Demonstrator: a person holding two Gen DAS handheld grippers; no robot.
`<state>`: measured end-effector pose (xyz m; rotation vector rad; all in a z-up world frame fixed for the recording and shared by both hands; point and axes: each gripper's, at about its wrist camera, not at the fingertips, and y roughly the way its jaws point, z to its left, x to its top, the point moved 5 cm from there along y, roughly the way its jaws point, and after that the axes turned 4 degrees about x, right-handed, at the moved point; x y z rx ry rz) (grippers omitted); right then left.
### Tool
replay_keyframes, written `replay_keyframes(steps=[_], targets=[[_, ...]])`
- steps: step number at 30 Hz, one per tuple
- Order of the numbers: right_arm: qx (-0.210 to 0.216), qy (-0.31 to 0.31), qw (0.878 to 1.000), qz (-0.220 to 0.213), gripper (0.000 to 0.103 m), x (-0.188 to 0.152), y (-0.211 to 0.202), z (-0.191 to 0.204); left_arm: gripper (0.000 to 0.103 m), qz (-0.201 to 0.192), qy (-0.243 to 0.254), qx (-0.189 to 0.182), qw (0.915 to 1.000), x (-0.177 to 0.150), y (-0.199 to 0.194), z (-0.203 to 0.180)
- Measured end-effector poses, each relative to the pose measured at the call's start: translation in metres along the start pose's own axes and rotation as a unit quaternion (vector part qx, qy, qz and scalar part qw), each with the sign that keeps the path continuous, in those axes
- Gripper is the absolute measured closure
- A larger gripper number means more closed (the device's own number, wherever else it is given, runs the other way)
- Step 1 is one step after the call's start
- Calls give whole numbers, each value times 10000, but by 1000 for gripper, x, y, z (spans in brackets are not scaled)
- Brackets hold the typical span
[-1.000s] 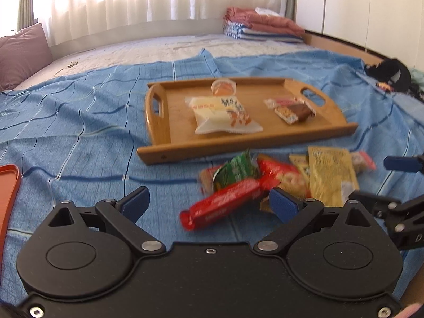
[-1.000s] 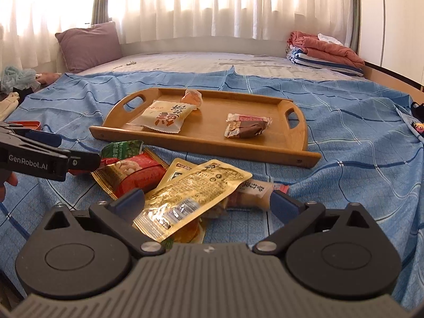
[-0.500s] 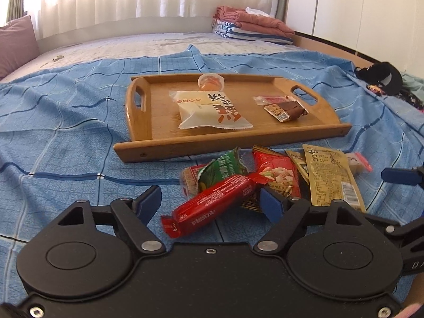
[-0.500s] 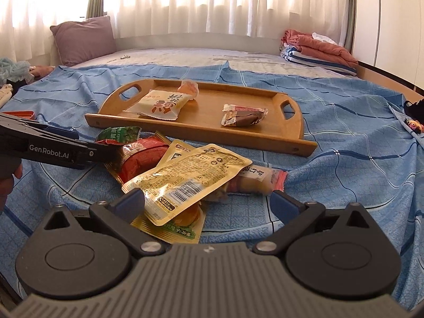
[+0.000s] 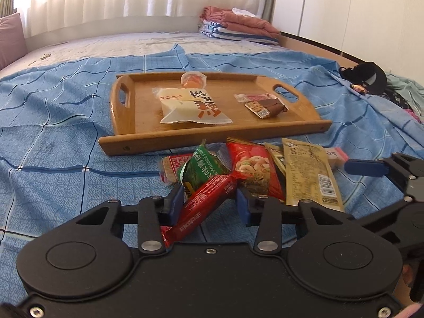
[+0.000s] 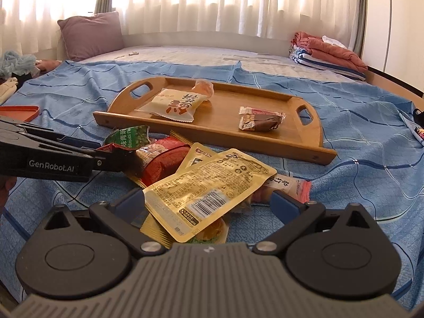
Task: Organize snacks
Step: 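Grasp the red snack stick with the left gripper while the right grasps a yellow sachet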
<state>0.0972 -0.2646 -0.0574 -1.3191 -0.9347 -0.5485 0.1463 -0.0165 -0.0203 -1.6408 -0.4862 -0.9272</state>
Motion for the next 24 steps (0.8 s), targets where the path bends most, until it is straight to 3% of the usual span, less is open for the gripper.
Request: replay_keyframes(steps=[5,9,17,20,24], targets=[[-9,-82,10000,24,0,1,7,8,64,-2,-37,-86,10000,-5,-14,0],[-260,-88,9996,46,0,-2,7,5,64,-135,-14,-36,9999,-6,-23,-1],[-461,246,9986,127,0,-12,-11,-27,38,-301,59,113,9995,-12,-32,-2],[-533,209,9982,168,0,-14,-18,-35,31,-313,56,50,9995,-13,-35,-2],[-529,224,9983,54,0,-11,-30,-40,29,-295,192,48,9994,-13,-31,0]])
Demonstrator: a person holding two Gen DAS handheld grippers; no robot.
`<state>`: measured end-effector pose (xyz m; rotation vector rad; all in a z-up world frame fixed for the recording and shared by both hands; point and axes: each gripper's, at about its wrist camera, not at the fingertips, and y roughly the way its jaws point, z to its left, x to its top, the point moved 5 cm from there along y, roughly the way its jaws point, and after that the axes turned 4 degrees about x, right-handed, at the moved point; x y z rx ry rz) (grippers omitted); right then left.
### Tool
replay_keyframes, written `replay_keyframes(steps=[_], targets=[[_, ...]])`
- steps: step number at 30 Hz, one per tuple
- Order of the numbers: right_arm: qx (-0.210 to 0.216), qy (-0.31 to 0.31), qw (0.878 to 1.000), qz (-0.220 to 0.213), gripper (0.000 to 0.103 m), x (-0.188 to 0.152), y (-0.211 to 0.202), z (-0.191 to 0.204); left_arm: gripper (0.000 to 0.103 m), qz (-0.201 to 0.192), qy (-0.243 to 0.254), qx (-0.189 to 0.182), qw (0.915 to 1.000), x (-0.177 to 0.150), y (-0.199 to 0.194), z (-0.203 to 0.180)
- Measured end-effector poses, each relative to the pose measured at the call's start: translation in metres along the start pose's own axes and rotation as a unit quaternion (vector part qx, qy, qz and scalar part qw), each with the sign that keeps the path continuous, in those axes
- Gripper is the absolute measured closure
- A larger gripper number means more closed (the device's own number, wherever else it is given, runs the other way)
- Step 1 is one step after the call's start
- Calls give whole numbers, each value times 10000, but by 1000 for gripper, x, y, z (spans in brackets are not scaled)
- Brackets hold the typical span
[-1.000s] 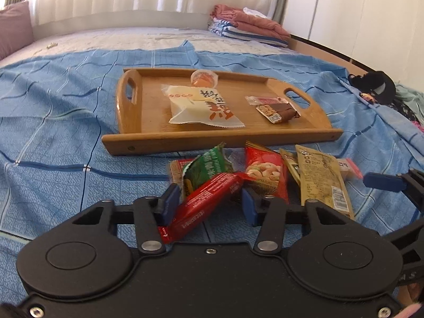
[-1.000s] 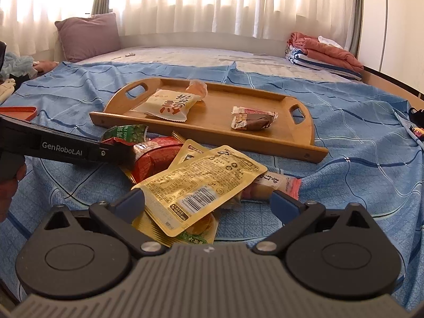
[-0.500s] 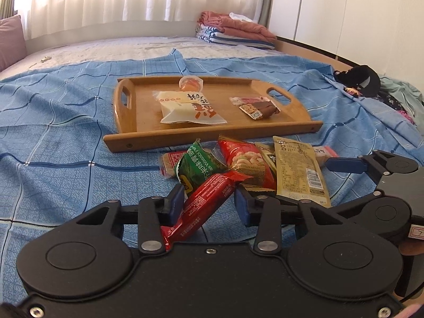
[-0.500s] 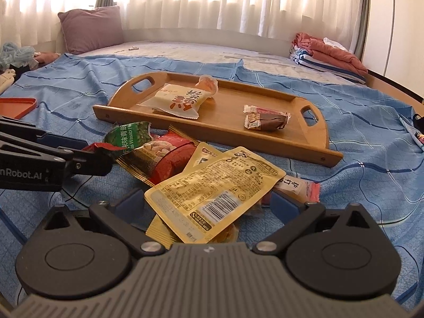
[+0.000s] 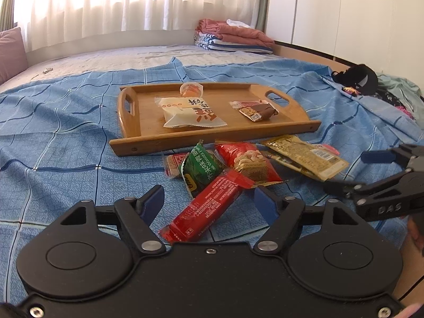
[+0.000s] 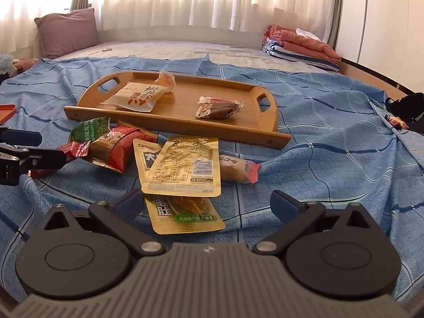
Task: Organize snacks
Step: 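Grasp the red snack stick with the left gripper while the right grasps a yellow sachet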
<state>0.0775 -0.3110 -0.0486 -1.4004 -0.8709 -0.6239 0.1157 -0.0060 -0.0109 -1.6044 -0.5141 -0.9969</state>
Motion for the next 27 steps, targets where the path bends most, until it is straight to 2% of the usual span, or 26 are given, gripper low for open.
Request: replay_keyframes(steps=[2,6,7,8,10,12,15,17,20,24,27], targets=[[117,166,9998,-94,0,6,-4,-4,30,61,-4,44,10000,1,4,2],[187,566,9981,-166,0,18,2,-11,34,223,-189,-97,9995,2,17,9],[135,606,9980,-153,0,20,7,-12,41,268,-235,-106,9993,2,20,11],[95,620,9979,-127,0,22,11,-11,47,329,-270,-119,9990,3,22,12],[63,571,9983,-82,0,23,20,-6,51,445,-302,-202,9983,1,27,14],[11,442,9990,-46,0,23,29,2,53,519,-231,-292,9980,-2,28,12],[-75,277,9996,21,0,23,40,12,56,507,25,-231,9984,-6,25,6],[-30,305,9995,103,9,23,47,15,64,543,-117,-201,9983,-7,22,8],[-22,384,9993,44,14,24,49,17,74,594,-531,-280,9964,-5,17,14],[71,246,9997,64,33,25,47,24,76,559,-453,-278,9970,-6,12,13],[101,192,9997,71,36,24,45,27,75,578,-384,-210,9974,-9,12,10]])
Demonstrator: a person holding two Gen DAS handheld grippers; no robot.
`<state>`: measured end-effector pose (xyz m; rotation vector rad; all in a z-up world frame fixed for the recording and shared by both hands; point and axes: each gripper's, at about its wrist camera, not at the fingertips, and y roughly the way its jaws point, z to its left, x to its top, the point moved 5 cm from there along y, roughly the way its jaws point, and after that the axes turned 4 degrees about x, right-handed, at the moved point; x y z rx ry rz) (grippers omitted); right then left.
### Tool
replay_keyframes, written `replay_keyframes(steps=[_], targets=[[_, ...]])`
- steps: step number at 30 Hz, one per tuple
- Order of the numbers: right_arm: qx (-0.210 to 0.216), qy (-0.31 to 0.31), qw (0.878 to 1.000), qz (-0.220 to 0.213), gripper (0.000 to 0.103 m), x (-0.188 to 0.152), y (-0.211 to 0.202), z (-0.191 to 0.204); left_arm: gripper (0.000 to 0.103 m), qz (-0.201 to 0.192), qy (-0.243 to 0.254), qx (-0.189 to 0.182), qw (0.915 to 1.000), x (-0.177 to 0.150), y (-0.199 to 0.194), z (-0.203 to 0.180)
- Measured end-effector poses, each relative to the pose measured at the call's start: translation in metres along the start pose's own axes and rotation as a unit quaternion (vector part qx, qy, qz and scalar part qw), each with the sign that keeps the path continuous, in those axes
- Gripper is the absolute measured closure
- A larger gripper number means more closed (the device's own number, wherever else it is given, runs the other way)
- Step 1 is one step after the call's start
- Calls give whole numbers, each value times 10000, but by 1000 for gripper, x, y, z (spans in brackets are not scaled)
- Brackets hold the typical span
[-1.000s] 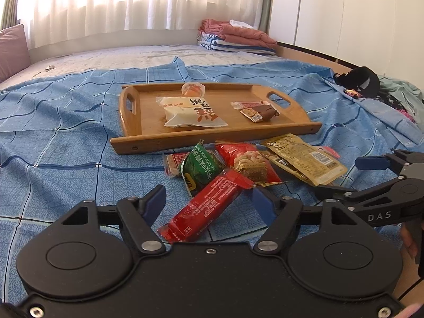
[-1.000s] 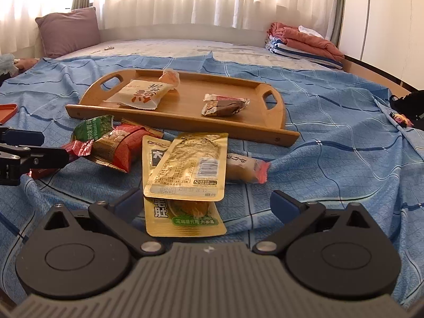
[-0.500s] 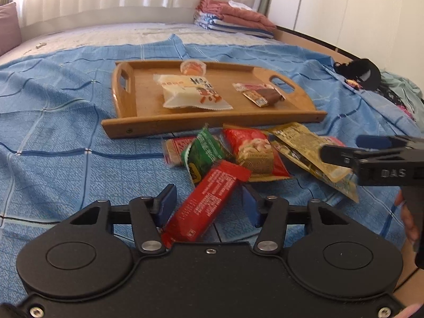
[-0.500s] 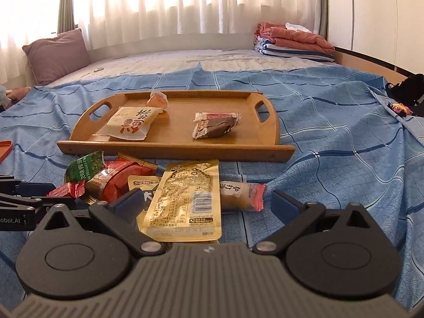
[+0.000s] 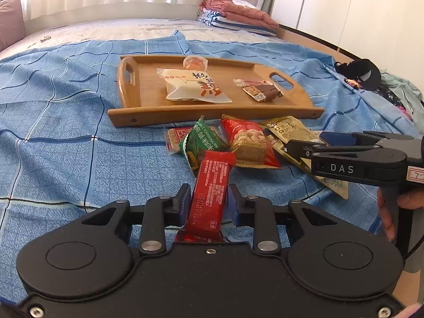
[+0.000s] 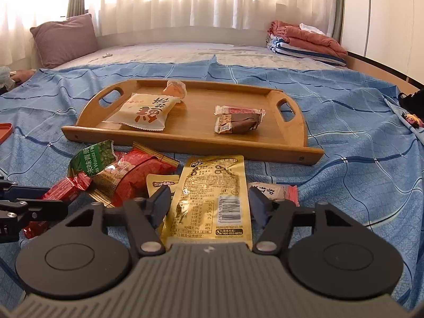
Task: Organize snacks
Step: 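Grasp the red snack stick with the left gripper while the right grasps a yellow sachet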
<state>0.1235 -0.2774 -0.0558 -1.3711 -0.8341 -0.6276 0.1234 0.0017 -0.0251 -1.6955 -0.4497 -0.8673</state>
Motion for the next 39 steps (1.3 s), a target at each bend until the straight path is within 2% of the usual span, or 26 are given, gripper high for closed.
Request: replay_keyframes(steps=[4,9,11,13,17,28,31,32,33,34,37,39], targets=[[37,12,10000,8,36,-2,-3,1,63,-63,111,213,9997,-2,2,-5],[37,-25,9999,152,26,-7,6,2,62,-118,264,367,9989,-5,8,-13],[127,210,9995,218,29,-11,10,0,65,-137,272,422,9986,-5,9,-15],[200,359,9990,191,38,-11,8,-1,79,-168,213,435,9987,-5,6,-16],[227,358,9990,131,40,-10,1,1,80,-187,66,365,9991,-3,1,-15],[341,521,9980,-146,40,3,-25,-6,80,-481,55,424,9979,14,-17,-20],[262,404,9988,-95,40,3,-27,-6,80,-529,57,412,9977,19,-19,-22],[216,361,9991,-1,37,2,-26,-7,80,-535,67,412,9977,19,-20,-22],[87,367,9993,80,29,-1,-24,-9,80,-532,89,418,9977,20,-19,-22],[-23,355,9993,98,29,-5,-24,-10,80,-526,100,434,9976,19,-19,-23],[-278,197,9994,50,12,-13,-23,-14,80,-466,108,451,9978,16,-17,-22],[-347,134,9993,-22,12,-15,-24,-15,80,-426,110,461,9980,14,-15,-22]])
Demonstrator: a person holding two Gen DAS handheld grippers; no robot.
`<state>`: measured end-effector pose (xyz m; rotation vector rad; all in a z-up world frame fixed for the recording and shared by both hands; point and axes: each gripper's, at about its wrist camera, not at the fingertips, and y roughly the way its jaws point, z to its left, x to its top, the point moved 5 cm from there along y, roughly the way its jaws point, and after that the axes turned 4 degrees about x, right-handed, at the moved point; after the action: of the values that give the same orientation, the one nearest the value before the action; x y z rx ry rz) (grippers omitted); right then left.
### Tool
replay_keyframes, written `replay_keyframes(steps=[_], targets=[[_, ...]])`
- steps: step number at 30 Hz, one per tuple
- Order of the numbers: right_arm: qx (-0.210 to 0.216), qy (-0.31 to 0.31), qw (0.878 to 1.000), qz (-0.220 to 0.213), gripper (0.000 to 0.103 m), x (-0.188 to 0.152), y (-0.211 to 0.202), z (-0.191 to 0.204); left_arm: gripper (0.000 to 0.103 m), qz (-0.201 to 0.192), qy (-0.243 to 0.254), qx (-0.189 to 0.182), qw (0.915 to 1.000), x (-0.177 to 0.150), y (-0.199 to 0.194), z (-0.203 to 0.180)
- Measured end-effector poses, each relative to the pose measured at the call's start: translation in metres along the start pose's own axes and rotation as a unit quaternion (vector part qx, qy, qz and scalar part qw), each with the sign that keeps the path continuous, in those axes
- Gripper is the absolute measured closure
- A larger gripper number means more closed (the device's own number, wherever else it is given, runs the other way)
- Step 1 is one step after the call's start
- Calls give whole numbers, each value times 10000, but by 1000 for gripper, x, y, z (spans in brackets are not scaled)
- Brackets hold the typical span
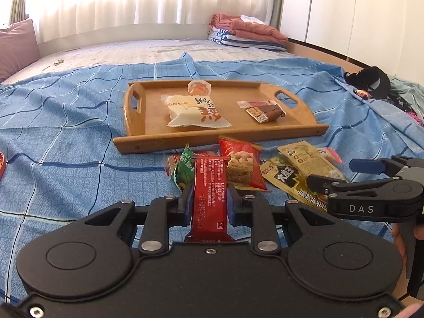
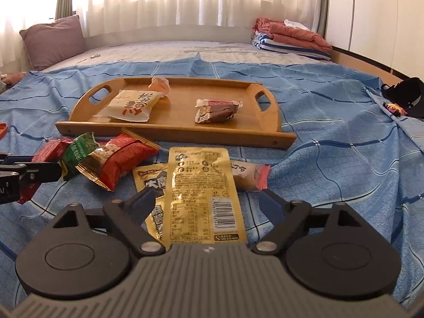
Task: Organize snacks
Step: 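Carry the red stick and yellow sachet over the wooden tray with both grippers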
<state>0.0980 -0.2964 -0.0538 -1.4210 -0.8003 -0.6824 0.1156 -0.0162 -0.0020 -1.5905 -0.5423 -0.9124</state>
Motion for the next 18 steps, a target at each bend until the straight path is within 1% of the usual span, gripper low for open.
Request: replay_keyframes(steps=[2,5,10,14,15,18], targets=[[-10,-47,10000,-10,12,1,2,1,80,9,12,19,10000,-1,1,0],[149,-19,9999,40,12,5,10,3,80,21,9,20,10000,-1,2,-1],[401,586,9971,257,12,9,28,-5,80,31,-4,34,10000,0,3,0],[524,831,9947,311,12,8,29,-14,80,32,-1,43,10000,0,4,1],[541,838,9944,339,13,7,29,-16,80,36,3,54,10000,1,4,2],[611,733,9945,431,23,5,27,-18,80,46,-5,63,10000,2,7,3]])
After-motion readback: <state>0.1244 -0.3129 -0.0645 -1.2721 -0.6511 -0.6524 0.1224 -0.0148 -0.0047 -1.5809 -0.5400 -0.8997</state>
